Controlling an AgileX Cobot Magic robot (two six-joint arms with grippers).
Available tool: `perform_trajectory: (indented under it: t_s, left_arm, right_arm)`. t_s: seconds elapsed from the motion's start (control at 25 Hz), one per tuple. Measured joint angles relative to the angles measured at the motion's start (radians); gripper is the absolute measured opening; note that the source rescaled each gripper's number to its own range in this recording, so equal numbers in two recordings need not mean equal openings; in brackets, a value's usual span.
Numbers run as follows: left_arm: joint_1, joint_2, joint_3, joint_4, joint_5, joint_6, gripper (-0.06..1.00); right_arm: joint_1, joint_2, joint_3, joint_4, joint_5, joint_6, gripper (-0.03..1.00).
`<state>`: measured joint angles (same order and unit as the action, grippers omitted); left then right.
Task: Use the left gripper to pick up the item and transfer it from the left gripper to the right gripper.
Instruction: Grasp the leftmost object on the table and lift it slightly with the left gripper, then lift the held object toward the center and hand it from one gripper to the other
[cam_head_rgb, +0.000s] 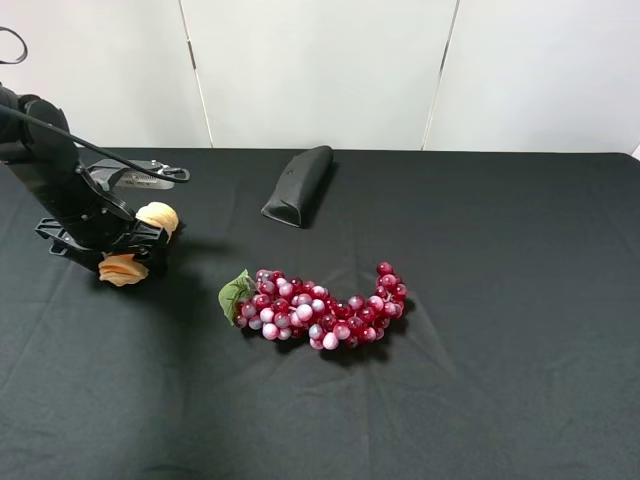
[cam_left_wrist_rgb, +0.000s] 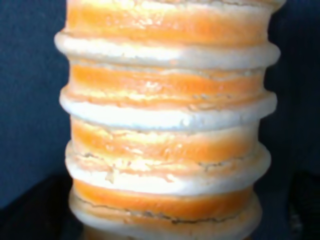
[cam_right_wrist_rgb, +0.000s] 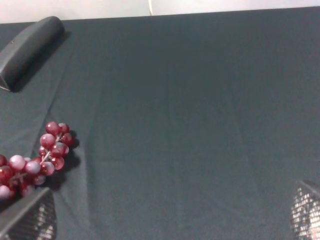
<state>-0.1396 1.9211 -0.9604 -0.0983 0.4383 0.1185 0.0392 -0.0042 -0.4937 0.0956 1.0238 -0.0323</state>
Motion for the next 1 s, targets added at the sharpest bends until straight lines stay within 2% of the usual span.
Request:
perform_trajectory:
  t_s: [0.16, 0.2, 0.32, 0.56, 1.0]
  left_arm:
    - [0.000, 0.000, 0.000, 0.000, 0.008, 0.003, 0.54]
    - [0.000, 0.000, 0.000, 0.000, 0.008, 0.005, 0.41]
    - [0.000, 0.000, 0.000, 0.000, 0.008, 0.005, 0.27]
    - [0.000, 0.000, 0.000, 0.000, 0.008, 0.005, 0.15]
    - [0.000, -0.017, 0.000, -0.002, 0.013, 0.008, 0.09]
  right_arm:
    - [0.000, 0.000, 0.000, 0.000, 0.000, 0.000, 1.00]
    - [0.000, 0.000, 0.000, 0.000, 0.000, 0.000, 1.00]
    - [0.000, 0.000, 0.000, 0.000, 0.000, 0.000, 1.00]
    - [0.000, 0.000, 0.000, 0.000, 0.000, 0.000, 1.00]
    - [0.000, 0.000, 0.000, 0.000, 0.000, 0.000, 1.00]
